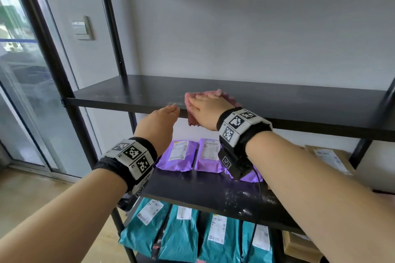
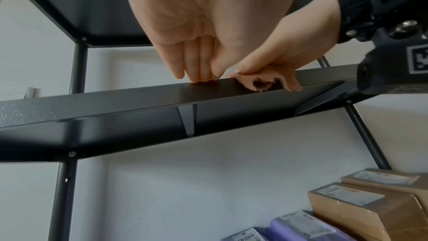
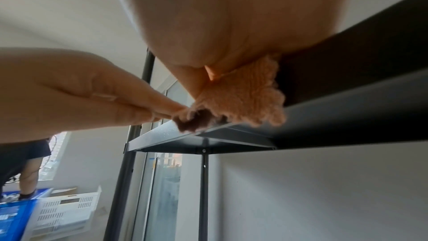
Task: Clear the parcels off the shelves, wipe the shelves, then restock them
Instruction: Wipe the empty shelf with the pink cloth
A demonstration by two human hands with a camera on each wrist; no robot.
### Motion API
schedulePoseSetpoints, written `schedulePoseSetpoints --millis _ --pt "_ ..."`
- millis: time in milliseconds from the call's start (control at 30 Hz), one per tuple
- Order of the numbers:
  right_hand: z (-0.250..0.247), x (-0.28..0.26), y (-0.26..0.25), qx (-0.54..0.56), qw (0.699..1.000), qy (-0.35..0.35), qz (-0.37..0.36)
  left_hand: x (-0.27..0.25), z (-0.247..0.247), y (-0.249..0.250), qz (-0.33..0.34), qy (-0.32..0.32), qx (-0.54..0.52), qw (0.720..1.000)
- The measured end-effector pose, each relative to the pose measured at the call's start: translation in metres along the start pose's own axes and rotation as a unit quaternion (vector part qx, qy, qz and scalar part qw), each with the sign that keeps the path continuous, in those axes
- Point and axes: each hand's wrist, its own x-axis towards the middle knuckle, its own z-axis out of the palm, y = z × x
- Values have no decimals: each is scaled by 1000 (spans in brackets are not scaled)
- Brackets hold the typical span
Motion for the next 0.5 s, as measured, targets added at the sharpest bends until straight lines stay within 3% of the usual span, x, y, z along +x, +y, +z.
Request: schedulePoseSetpoints --millis 133,267,367,500 --pt "-2 -10 29 28 999 -9 -40 1 0 2 -9 -4 2 1000" --pt "-11 -17 41 35 999 -25 -5 0 0 5 -23 -9 0 1000" --pt "-16 -10 29 -27 999 -41 -2 0 -2 0 -27 -8 -12 1000" --pt "-12 10 13 -92 994 -58 3 -2 -2 -18 -80 0 -4 997"
